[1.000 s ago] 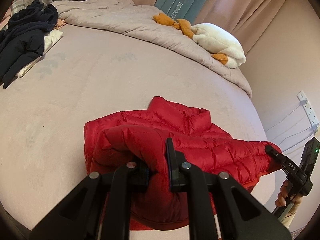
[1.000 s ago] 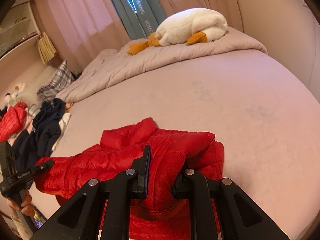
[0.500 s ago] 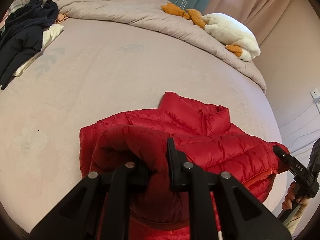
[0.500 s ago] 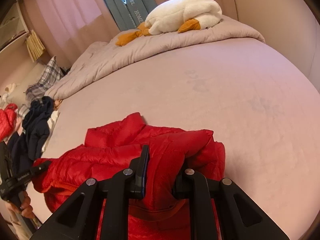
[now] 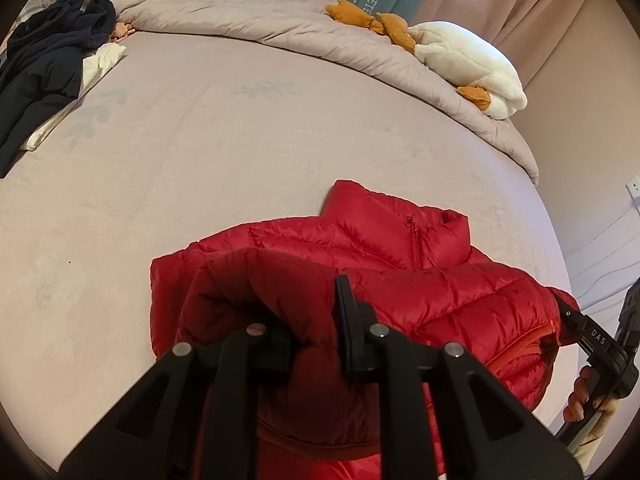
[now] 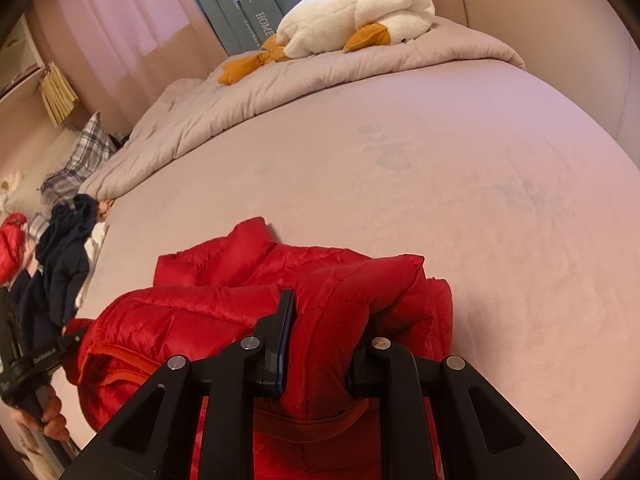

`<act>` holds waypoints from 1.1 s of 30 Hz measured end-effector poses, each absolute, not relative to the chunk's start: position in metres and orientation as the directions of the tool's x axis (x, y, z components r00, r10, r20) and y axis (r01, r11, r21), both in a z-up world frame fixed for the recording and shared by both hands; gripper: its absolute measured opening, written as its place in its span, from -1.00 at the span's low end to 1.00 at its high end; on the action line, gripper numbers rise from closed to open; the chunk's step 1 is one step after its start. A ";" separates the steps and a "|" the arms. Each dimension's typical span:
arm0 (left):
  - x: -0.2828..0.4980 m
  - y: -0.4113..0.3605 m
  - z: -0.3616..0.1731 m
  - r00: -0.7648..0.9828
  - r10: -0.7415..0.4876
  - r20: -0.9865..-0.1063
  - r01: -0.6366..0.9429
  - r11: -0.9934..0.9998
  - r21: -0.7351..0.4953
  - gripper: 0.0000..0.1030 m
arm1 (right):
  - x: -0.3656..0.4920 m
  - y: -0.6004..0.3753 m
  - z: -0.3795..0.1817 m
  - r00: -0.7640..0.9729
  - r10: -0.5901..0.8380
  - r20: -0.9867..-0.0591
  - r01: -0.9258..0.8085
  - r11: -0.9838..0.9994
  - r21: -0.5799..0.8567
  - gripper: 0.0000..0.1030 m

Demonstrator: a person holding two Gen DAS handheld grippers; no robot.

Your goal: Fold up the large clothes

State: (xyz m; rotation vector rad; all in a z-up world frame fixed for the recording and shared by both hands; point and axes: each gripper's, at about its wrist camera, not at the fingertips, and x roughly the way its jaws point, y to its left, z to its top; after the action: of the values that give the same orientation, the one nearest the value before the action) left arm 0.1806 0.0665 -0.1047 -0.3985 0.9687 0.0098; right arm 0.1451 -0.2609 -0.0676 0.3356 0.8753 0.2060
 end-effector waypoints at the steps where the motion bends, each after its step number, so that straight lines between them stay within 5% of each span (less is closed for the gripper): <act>1: 0.179 0.066 -0.103 0.575 -0.170 -0.800 -0.181 0.928 -0.327 -0.65 | 0.144 -0.262 -0.066 0.629 0.310 -0.713 -0.041 0.929 0.368 -0.60; 12: 0.146 0.060 -0.080 0.616 -0.213 -0.758 -0.130 0.922 -0.364 0.04 | 0.122 -0.273 -0.051 0.662 0.308 -0.683 -0.051 0.928 0.368 0.08; 22: 0.115 0.071 -0.054 0.677 -0.219 -0.703 -0.139 0.900 -0.414 0.42 | 0.106 -0.279 -0.045 0.679 0.335 -0.653 -0.064 0.913 0.402 0.01; 28: 0.106 0.079 -0.055 0.679 -0.255 -0.688 -0.140 0.875 -0.463 0.36 | 0.111 -0.275 -0.048 0.679 0.355 -0.642 -0.067 0.901 0.428 -0.37; 33: 0.114 0.078 -0.062 0.668 -0.301 -0.681 -0.116 0.861 -0.495 -0.40 | 0.111 -0.277 -0.046 0.684 0.367 -0.631 -0.067 0.892 0.447 -0.45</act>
State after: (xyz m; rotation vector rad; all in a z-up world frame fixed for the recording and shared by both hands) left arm 0.1141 0.0782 -0.0622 -0.5388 0.8429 -0.1096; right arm 0.1108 -0.2766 -0.0457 0.4109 0.7853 0.2510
